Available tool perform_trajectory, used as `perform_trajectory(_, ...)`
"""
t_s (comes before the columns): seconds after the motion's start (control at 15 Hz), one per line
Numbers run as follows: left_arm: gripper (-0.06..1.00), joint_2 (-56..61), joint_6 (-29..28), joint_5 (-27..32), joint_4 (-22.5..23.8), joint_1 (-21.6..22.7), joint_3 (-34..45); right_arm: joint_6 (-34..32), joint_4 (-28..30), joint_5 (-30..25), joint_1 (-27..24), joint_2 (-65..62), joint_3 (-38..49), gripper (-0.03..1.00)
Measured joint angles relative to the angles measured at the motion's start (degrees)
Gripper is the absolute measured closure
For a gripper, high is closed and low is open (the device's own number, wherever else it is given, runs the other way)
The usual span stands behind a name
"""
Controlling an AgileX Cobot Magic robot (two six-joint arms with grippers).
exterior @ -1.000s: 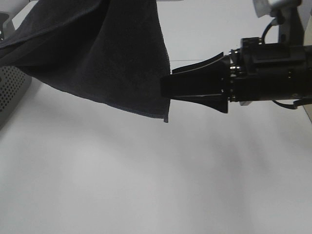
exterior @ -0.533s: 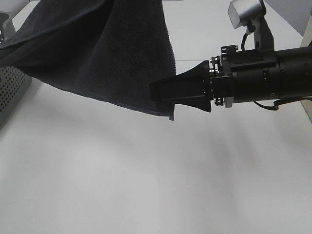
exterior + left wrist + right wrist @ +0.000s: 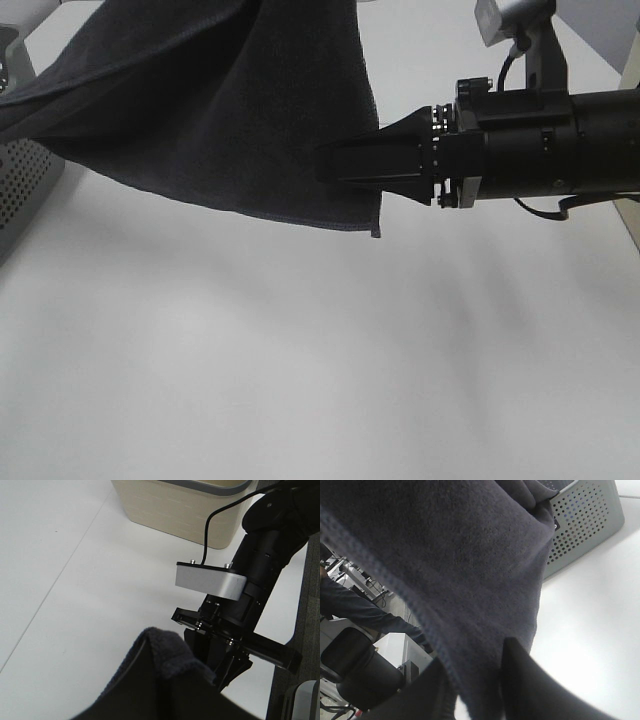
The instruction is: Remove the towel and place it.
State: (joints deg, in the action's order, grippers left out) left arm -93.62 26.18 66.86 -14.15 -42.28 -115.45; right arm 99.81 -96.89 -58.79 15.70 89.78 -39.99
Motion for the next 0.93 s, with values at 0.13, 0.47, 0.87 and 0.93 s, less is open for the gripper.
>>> perform_trajectory(0.13, 0.94, -0.40, 0.00, -0.11, -0.23, 0.00, 0.00, 0.00, 1.72, 0.00, 0.00, 0.00, 0.00, 0.90)
perform_trajectory(0.47, 0.94, -0.46, 0.00, -0.11, -0.57, 0.00, 0.00, -0.29, 1.38, 0.00, 0.00, 0.00, 0.00, 0.96)
perform_trajectory(0.87, 0.94, -0.52, 0.00, -0.11, -0.57, 0.00, 0.00, -5.96, 1.43, 1.03, 0.00, -2.06, 0.00, 0.96)
perform_trajectory(0.93, 0.94, -0.52, 0.46, -0.11, -0.57, 0.00, 0.00, -8.88, 2.81, 2.58, 0.00, -2.75, -0.23, 0.96)
